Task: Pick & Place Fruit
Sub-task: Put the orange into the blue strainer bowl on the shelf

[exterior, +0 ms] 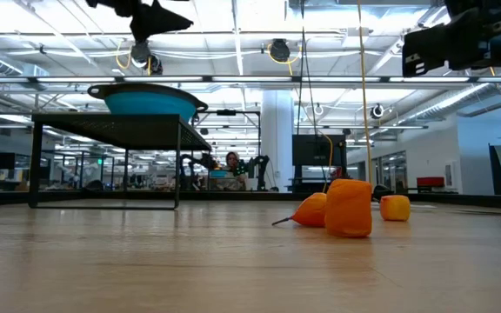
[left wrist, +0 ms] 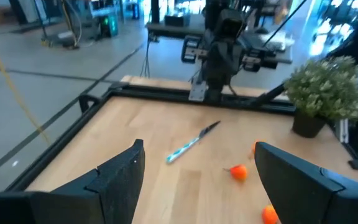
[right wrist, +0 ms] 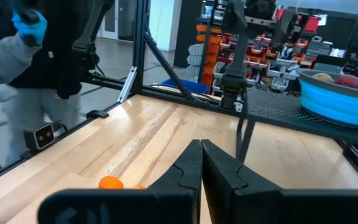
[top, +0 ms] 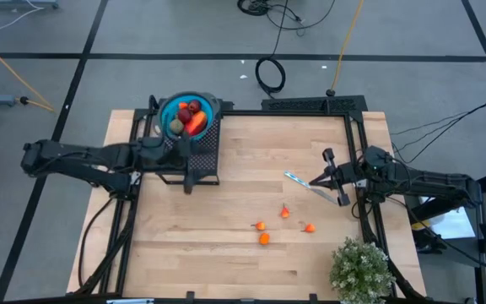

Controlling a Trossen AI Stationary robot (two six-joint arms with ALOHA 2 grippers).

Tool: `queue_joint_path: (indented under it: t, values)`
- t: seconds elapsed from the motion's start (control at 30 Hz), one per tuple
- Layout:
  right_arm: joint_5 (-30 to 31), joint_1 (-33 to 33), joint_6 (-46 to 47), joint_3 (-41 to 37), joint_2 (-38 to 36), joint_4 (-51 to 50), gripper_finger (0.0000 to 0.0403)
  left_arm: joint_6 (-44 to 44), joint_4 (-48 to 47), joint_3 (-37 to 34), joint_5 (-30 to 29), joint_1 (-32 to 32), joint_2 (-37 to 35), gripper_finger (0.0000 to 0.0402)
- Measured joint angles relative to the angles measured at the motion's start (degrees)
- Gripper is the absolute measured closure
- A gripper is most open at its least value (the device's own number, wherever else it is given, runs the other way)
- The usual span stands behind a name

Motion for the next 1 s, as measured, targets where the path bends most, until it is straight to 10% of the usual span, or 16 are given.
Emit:
queue_joint_path:
  t: [1.0]
  values:
    - [18.19, 19.71, -0.01, 0.00, 13.64, 7.02, 0.0403, -2.03, 10.05, -29.84, 2.85, -1.03, -31.76, 0.0105]
